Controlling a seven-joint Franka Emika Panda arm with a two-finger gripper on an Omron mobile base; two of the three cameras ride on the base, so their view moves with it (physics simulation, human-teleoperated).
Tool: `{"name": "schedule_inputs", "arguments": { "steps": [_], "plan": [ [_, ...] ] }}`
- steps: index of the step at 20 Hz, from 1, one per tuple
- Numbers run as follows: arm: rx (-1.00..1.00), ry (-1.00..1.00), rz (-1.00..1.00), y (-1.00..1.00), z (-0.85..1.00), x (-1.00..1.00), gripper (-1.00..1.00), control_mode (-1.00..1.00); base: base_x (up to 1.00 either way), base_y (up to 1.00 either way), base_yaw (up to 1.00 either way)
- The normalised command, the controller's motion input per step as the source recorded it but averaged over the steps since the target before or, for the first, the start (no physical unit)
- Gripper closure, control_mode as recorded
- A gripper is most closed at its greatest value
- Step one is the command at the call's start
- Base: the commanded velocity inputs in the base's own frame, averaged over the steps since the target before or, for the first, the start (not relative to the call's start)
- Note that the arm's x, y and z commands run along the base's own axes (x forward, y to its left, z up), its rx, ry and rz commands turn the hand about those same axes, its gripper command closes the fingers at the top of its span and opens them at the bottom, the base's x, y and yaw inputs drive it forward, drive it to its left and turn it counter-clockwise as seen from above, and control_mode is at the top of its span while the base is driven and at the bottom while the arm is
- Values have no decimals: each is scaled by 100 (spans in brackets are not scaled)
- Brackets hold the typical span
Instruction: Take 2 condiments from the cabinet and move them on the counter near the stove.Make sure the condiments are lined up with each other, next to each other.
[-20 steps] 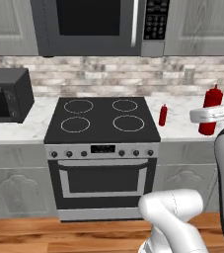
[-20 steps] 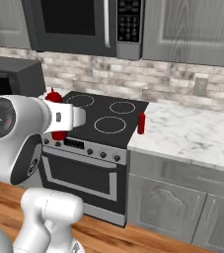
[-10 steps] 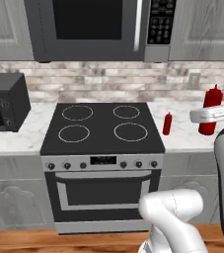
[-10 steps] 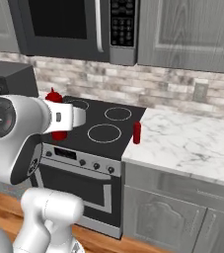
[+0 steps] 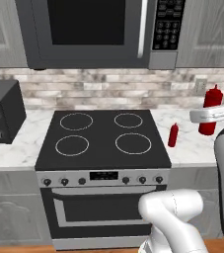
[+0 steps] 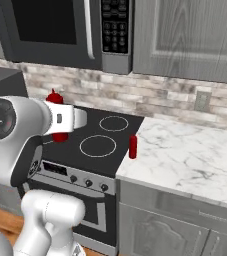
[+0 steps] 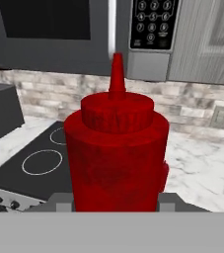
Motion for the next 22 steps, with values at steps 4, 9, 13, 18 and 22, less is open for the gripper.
{"name": "schedule_inputs", "arguments": {
  "steps": [4, 9, 13, 18, 22],
  "plan": [
    [0, 0, 0, 0, 0, 0, 100, 100, 53, 0, 0],
    [0, 0, 0, 0, 0, 0, 100, 100, 53, 0, 0],
    [0, 0, 0, 0, 0, 0, 100, 100, 53, 0, 0],
    [0, 0, 0, 0, 0, 0, 100, 100, 55, 0, 0],
    [0, 0, 0, 0, 0, 0, 100, 100, 49, 0, -1]
  ]
}}
